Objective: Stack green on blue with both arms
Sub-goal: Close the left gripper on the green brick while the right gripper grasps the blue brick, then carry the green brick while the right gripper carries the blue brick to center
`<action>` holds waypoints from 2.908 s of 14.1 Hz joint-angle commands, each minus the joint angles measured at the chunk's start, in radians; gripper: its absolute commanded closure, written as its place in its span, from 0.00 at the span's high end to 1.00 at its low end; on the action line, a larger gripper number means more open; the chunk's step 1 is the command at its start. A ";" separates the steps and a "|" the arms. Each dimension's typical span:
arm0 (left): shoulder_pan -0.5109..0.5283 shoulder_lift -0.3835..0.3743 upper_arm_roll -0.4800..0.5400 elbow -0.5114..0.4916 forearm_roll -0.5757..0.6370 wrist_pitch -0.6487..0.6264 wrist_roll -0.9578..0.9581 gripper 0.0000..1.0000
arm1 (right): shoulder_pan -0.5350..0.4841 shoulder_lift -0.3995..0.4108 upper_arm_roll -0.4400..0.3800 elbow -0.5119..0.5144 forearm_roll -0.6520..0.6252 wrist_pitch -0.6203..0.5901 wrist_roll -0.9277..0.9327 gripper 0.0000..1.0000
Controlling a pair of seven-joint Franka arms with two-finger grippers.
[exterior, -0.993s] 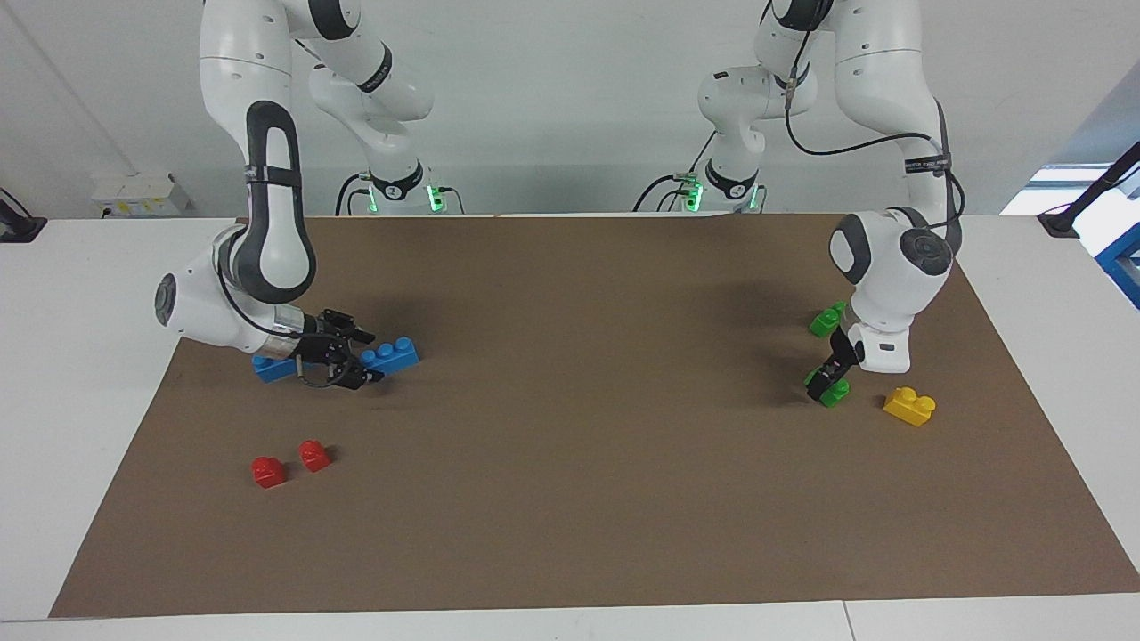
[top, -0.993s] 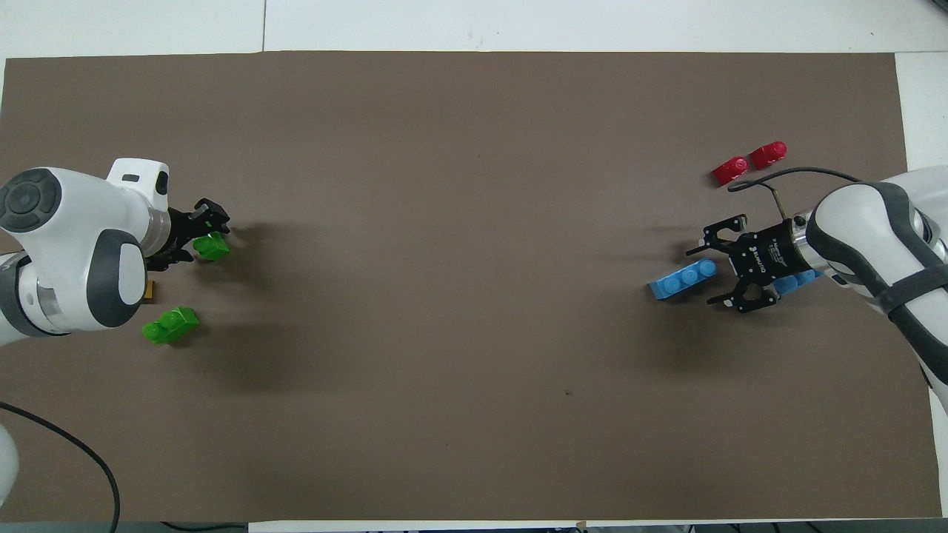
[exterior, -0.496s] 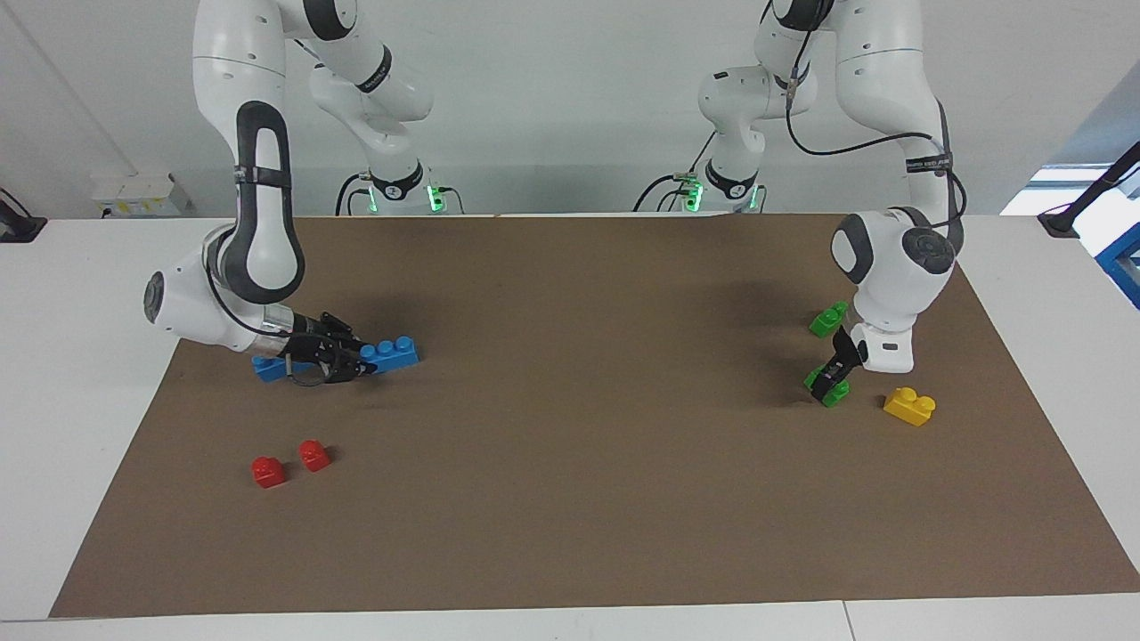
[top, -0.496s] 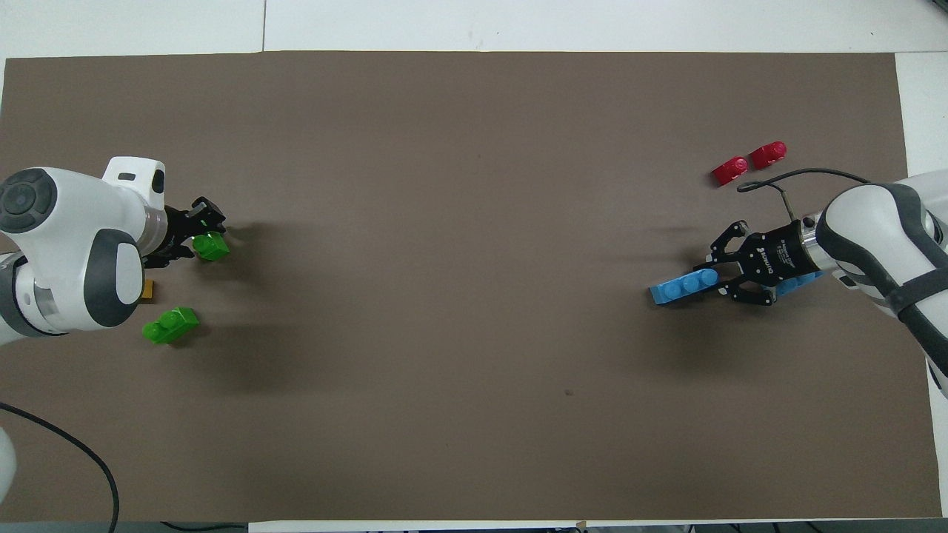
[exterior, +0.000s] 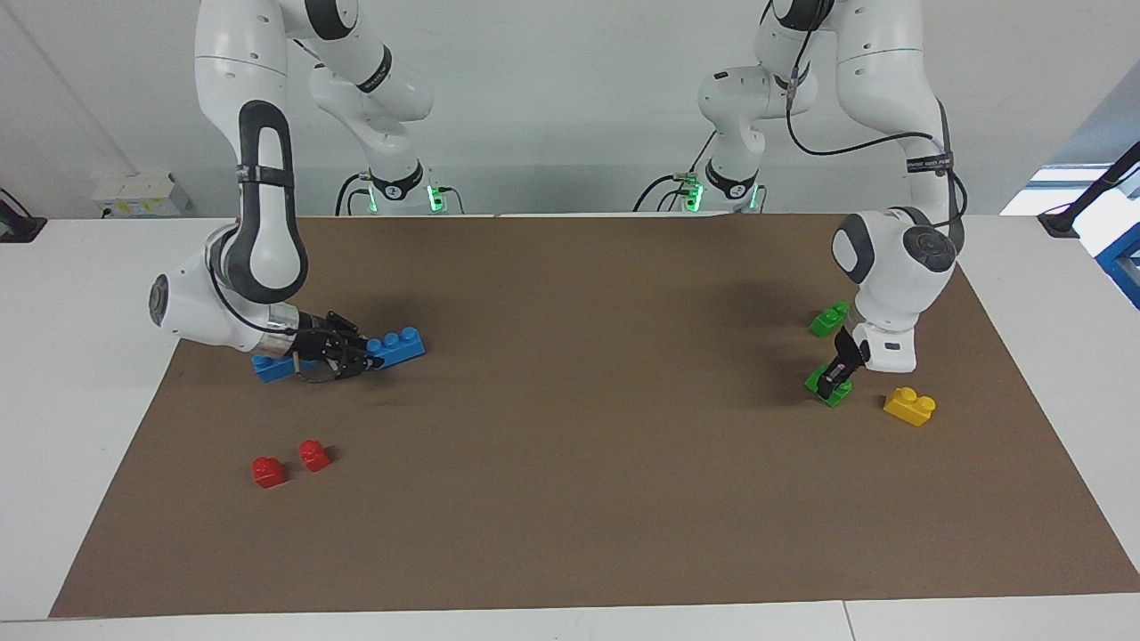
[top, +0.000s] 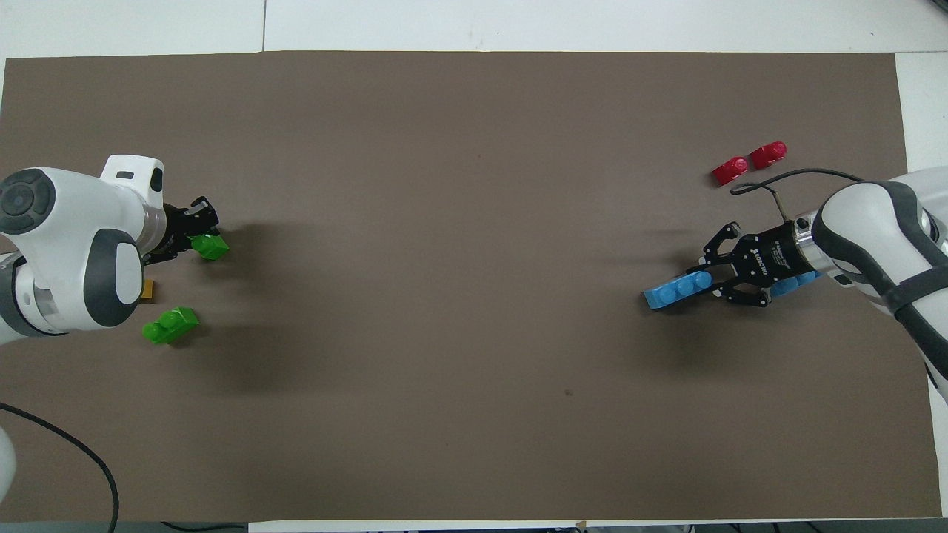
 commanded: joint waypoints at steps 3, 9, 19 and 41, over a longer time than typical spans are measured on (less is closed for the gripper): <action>0.002 0.007 0.002 0.005 -0.011 0.013 0.017 0.00 | 0.024 -0.015 0.009 0.027 0.043 -0.016 0.074 0.00; -0.003 -0.019 0.000 0.071 -0.047 -0.108 -0.037 0.00 | 0.221 -0.063 0.010 0.041 0.161 0.087 0.418 0.00; -0.073 -0.180 -0.006 0.071 -0.063 -0.205 -0.597 0.00 | 0.599 -0.046 0.010 0.027 0.252 0.524 0.800 0.00; -0.584 -0.333 -0.006 -0.004 -0.052 -0.322 -1.650 0.00 | 0.587 -0.049 0.007 -0.119 0.530 0.512 0.401 0.00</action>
